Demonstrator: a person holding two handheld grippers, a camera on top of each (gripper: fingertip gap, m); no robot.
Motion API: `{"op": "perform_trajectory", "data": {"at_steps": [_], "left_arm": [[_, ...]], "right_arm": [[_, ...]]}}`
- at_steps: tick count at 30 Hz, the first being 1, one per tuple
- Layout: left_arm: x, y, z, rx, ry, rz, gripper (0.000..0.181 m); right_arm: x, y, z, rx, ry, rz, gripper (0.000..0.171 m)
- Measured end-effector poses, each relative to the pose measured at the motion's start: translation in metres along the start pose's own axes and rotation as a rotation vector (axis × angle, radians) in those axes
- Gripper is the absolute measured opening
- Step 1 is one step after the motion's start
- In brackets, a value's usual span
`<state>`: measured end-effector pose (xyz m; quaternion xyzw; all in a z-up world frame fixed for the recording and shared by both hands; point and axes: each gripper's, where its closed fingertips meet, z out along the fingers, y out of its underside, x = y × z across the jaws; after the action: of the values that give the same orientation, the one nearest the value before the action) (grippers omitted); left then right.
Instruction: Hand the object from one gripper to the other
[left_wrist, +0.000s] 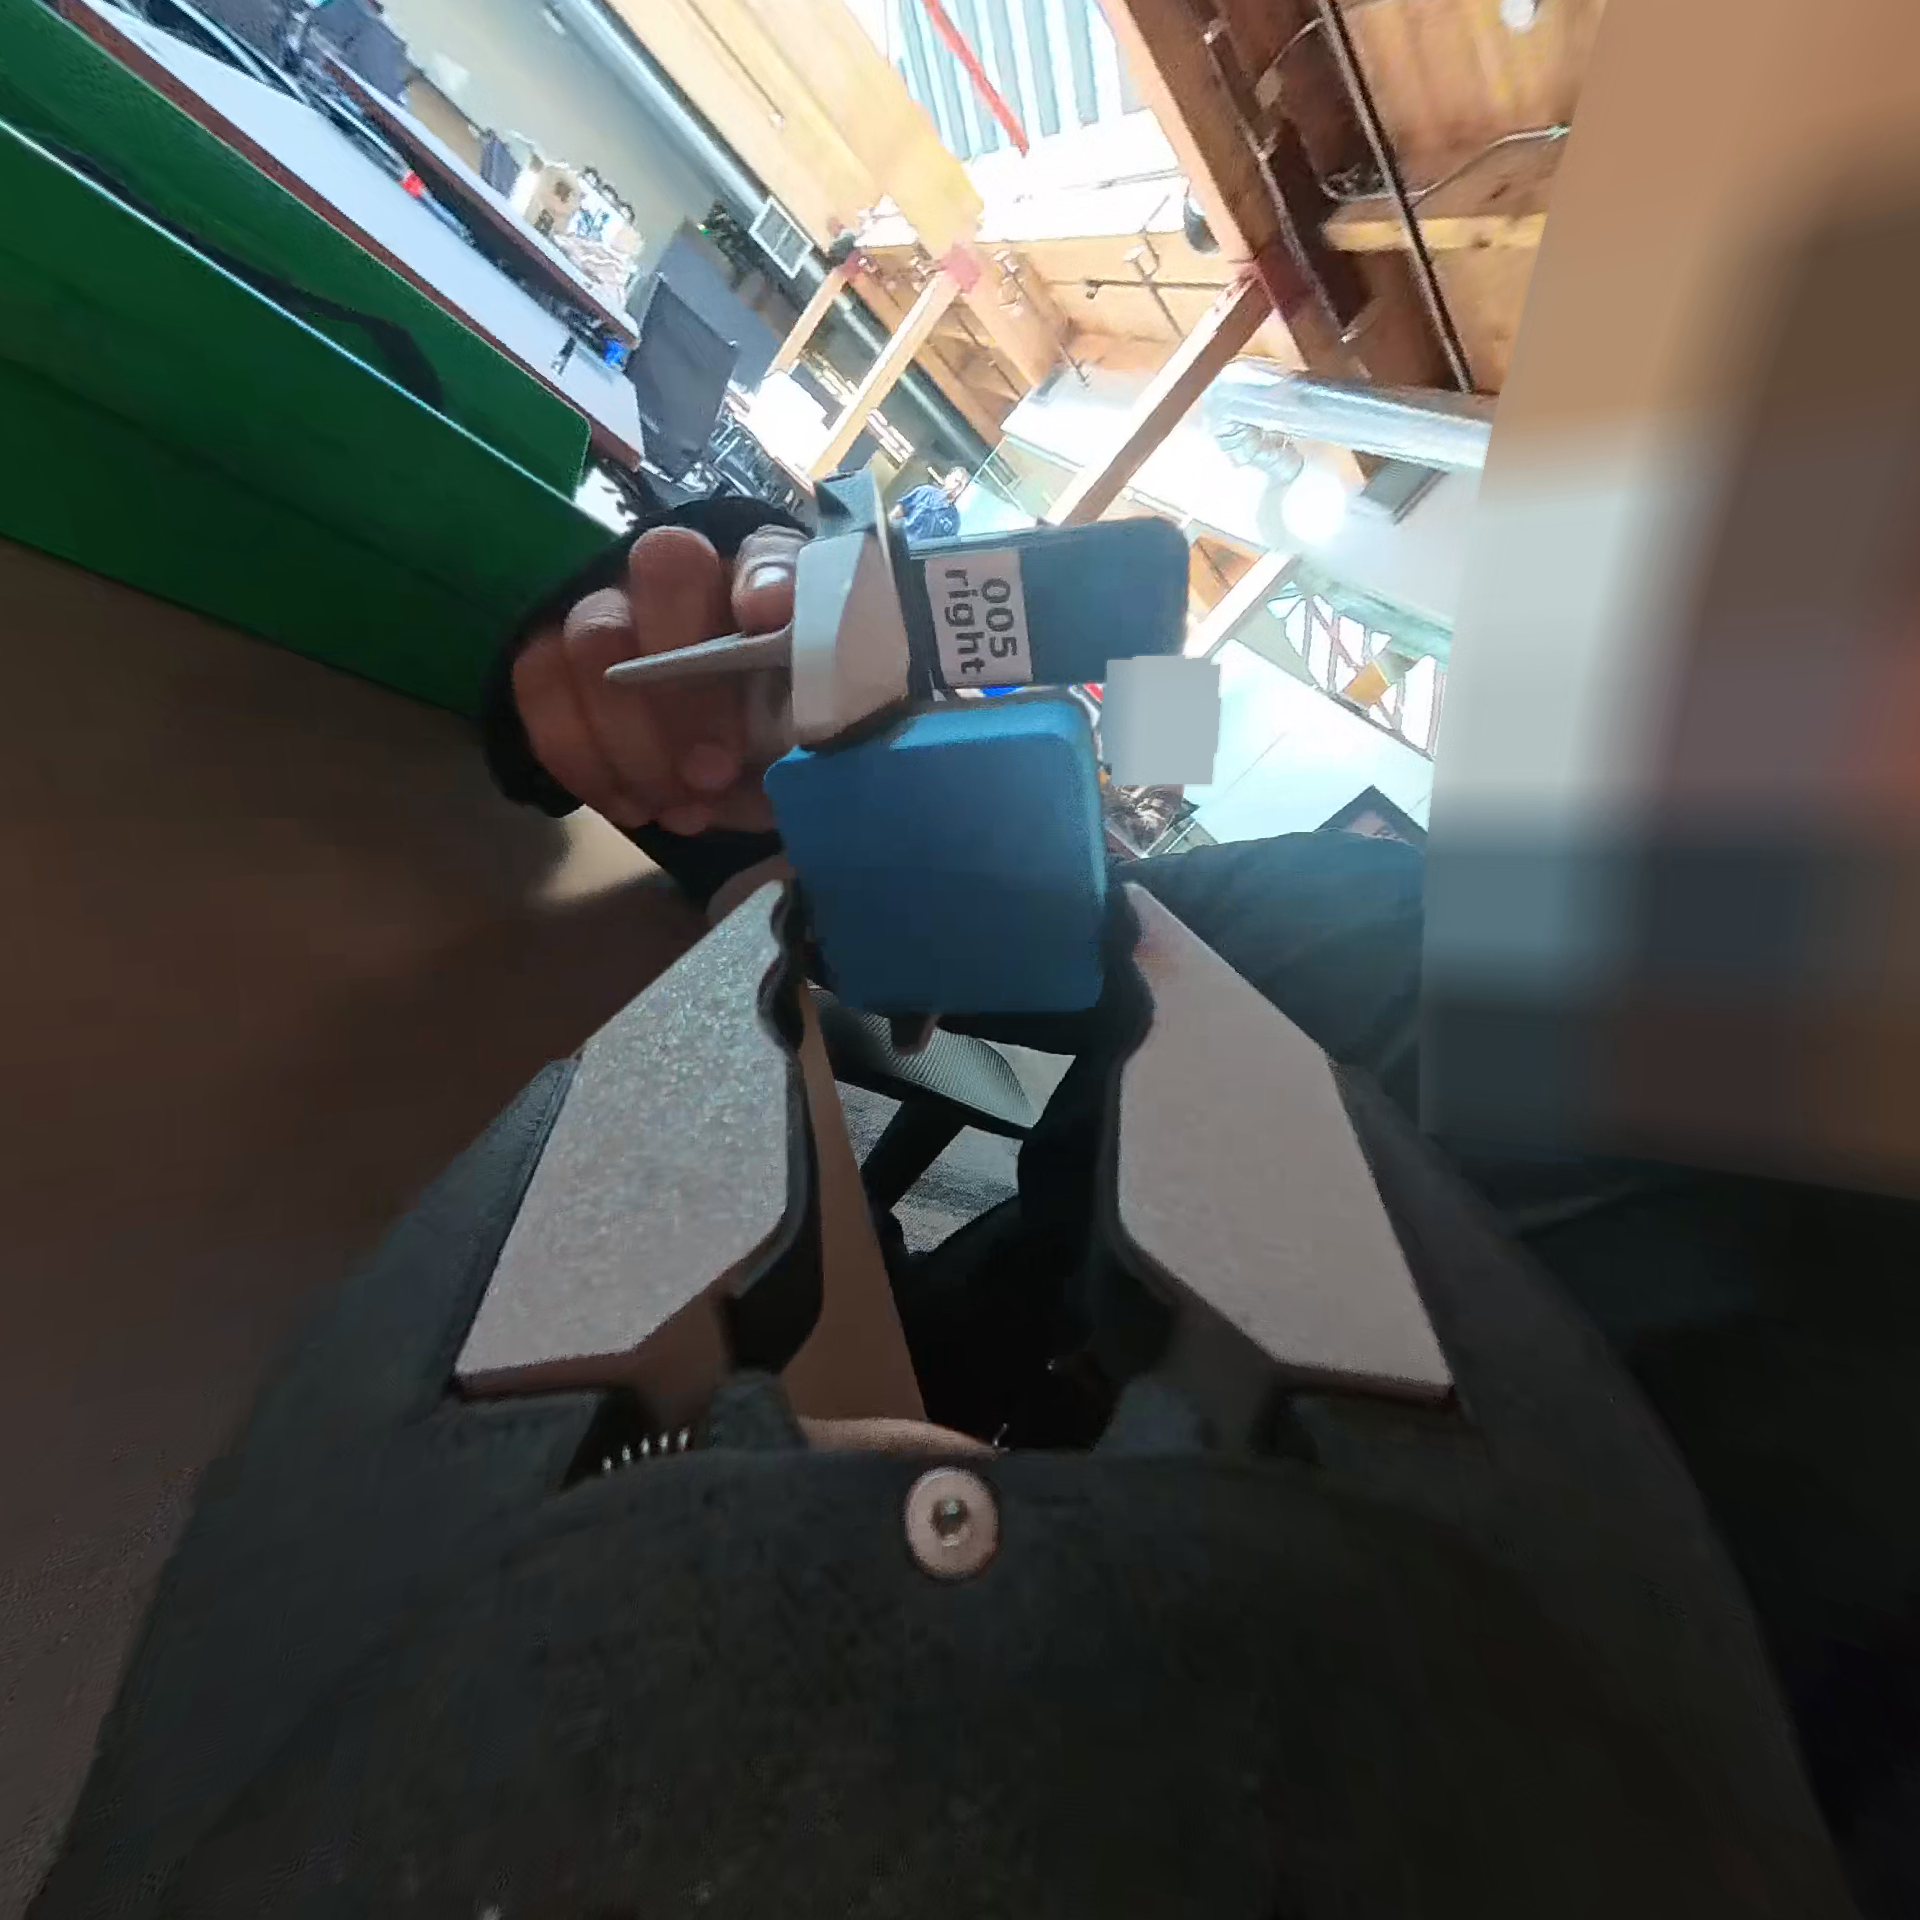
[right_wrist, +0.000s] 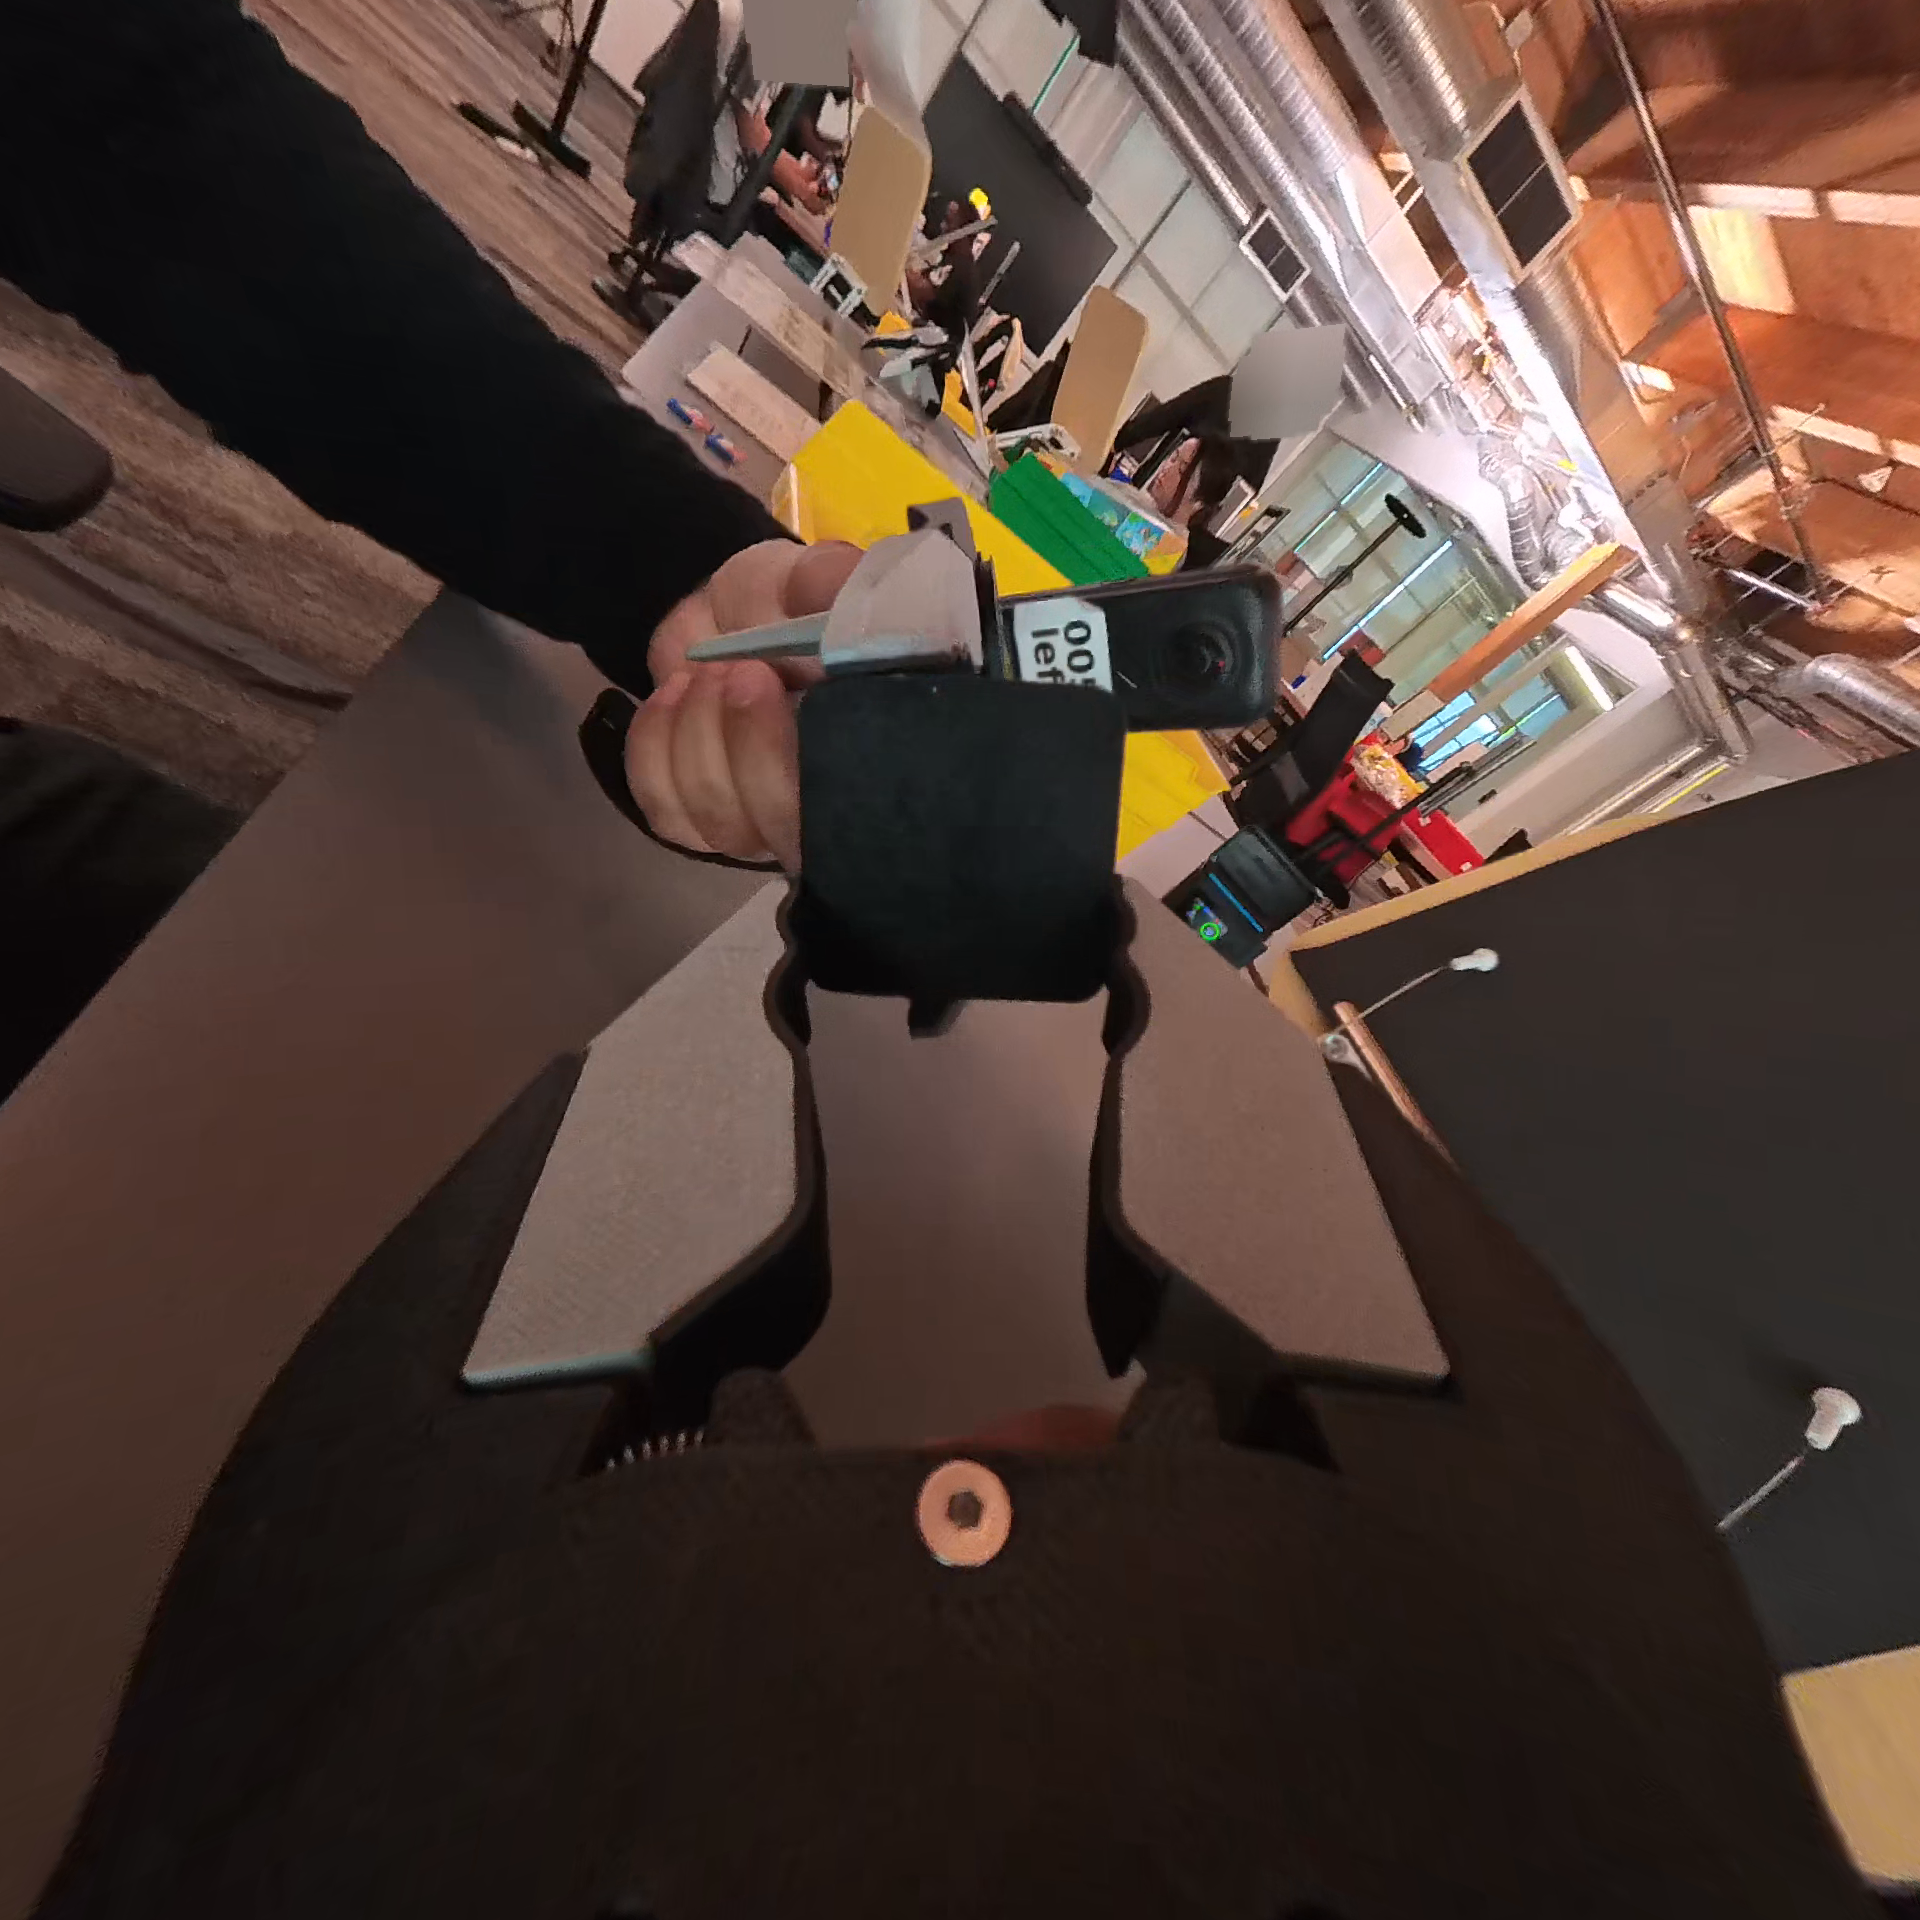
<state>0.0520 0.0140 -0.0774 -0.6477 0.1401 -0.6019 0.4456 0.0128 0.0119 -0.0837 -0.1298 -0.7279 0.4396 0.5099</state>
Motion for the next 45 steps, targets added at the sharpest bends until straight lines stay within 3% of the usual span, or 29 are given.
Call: {"op": "perform_trajectory", "data": {"at_steps": [4, 7, 9, 11, 15, 19, 24, 27, 29, 31, 36, 38, 42, 45], "left_arm": [[-0.005, 0.001, 0.003, 0.003, -0.012, 0.007, 0.056], [-0.024, -0.001, -0.002, -0.026, -0.184, 0.134, 0.056], [-0.039, -0.004, -0.012, -0.092, -0.392, 0.341, 0.056], [-0.049, -0.016, -0.026, -0.144, -0.616, 0.627, 0.056], [-0.041, -0.036, -0.043, -0.284, -0.917, 1.239, 0.056], [-0.024, -0.029, -0.029, -0.377, -0.930, 1.664, 0.055], [-0.025, -0.021, -0.014, -0.400, -0.922, 1.802, 0.056], [-0.032, -0.021, -0.014, -0.380, -0.948, 1.769, 0.055], [-0.041, -0.023, -0.019, -0.336, -0.969, 1.615, 0.055], [-0.046, -0.024, -0.028, -0.281, -0.941, 1.386, 0.064], [-0.056, -0.032, -0.053, -0.052, -0.808, 0.659, 0.056], [-0.062, -0.031, -0.054, -0.001, -0.749, 0.429, 0.057], [-0.067, -0.029, -0.039, 0.020, -0.703, 0.301, 0.064], [-0.081, -0.028, -0.036, -0.019, -0.776, 0.381, 0.031]], "right_arm": [[-0.002, 0.006, 0.000, -0.021, -0.007, 0.003, 0.053], [0.002, 0.024, -0.001, -0.126, 0.000, 0.085, 0.062], [-0.003, 0.030, -0.004, -0.145, -0.065, 0.196, 0.080], [-0.008, 0.033, -0.008, -0.147, -0.145, 0.324, 0.067], [-0.007, 0.016, -0.013, -0.030, -0.278, 0.640, 0.075], [0.009, -0.006, -0.013, 0.146, -0.381, 1.009, 0.076], [0.000, -0.015, -0.006, 0.206, -0.543, 1.193, 0.058], [-0.003, -0.007, -0.003, 0.167, -0.509, 1.144, 0.051], [0.004, 0.005, -0.002, 0.119, -0.416, 1.073, 0.051], [0.015, 0.024, -0.003, 0.014, -0.255, 0.915, 0.051], [0.050, 0.063, -0.012, -0.285, 0.194, 0.350, 0.051], [0.055, 0.071, -0.010, -0.390, 0.297, 0.189, 0.051], [0.049, 0.079, 0.002, -0.535, 0.366, -0.031, 0.051], [0.049, 0.077, 0.006, -0.585, 0.416, -0.148, 0.051]]}}
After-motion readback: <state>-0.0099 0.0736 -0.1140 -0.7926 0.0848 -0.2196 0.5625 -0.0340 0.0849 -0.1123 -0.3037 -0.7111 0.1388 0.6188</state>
